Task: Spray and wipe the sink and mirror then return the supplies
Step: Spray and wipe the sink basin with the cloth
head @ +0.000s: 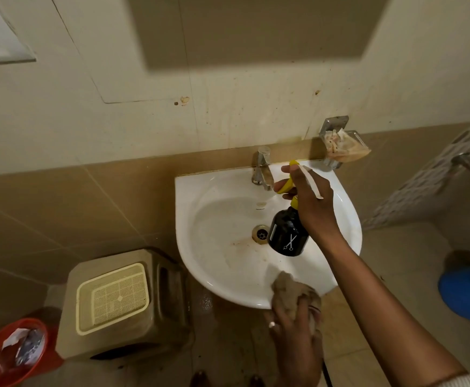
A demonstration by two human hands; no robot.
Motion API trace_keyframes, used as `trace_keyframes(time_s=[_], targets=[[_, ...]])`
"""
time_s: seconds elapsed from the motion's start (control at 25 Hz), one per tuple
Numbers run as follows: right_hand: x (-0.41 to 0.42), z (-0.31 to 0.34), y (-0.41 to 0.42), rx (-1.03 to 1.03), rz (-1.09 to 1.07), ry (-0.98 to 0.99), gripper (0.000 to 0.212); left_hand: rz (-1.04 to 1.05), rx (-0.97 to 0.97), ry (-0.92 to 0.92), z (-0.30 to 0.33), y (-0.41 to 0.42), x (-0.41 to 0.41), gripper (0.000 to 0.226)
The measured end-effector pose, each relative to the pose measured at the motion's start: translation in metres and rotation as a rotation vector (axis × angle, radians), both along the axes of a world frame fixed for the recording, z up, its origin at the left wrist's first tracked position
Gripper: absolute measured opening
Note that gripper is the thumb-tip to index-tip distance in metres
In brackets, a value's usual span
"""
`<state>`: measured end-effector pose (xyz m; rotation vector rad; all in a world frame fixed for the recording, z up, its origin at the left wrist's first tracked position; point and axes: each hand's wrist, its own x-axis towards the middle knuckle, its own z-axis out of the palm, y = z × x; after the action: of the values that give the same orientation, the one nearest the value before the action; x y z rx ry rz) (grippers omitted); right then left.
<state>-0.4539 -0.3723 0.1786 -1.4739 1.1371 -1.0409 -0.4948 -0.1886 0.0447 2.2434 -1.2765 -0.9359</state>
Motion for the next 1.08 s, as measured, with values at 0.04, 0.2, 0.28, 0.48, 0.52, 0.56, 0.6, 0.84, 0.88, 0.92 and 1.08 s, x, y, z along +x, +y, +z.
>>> trace_keyframes(time_s=[0.04, 0.2, 0.28, 0.48, 0.52, 0.56, 0.6, 0.84, 0.88, 0.92, 1.08], targets=[[-0.004, 0.001, 0.0, -0.001, -0.002, 0.011, 0.03, -0.098, -0.032, 0.035, 0.004, -0.006, -0.013, 0.078], [-0.023, 0.009, -0.007, -0.005, -0.011, 0.041, 0.031, -0.278, -0.155, 0.305, 0.031, -0.03, -0.018, 0.048], [-0.033, 0.011, -0.014, 0.005, -0.038, 0.032, 0.032, -0.144, -0.282, 0.293, 0.038, -0.037, 0.015, 0.025], [-0.027, -0.017, -0.014, 0.033, 0.005, 0.057, 0.029, -0.041, -0.425, -0.015, 0.02, -0.08, 0.16, 0.053], [-0.02, -0.027, -0.01, 0.033, 0.039, 0.091, 0.029, -0.055, -0.337, -0.057, 0.014, -0.088, 0.186, 0.056], [-0.013, -0.037, -0.004, 0.038, 0.076, 0.137, 0.028, -0.081, -0.251, -0.104, 0.007, -0.094, 0.208, 0.054], [-0.008, -0.047, 0.002, 0.058, 0.114, 0.179, 0.027, -0.122, -0.179, -0.158, 0.002, -0.097, 0.225, 0.049], [0.003, -0.084, 0.039, 0.294, 0.427, 0.373, 0.035, -0.228, -0.08, -0.369, -0.008, -0.095, 0.26, 0.035], [0.003, -0.083, 0.041, 0.322, 0.453, 0.427, 0.035, -0.275, -0.038, -0.403, -0.007, -0.097, 0.259, 0.039], [0.003, -0.083, 0.041, 0.357, 0.477, 0.487, 0.035, -0.342, 0.009, -0.453, -0.008, -0.098, 0.257, 0.042], [-0.006, -0.082, 0.03, 0.539, 0.558, 0.71, 0.046, -0.484, 0.053, -0.647, -0.016, -0.097, 0.251, 0.046]])
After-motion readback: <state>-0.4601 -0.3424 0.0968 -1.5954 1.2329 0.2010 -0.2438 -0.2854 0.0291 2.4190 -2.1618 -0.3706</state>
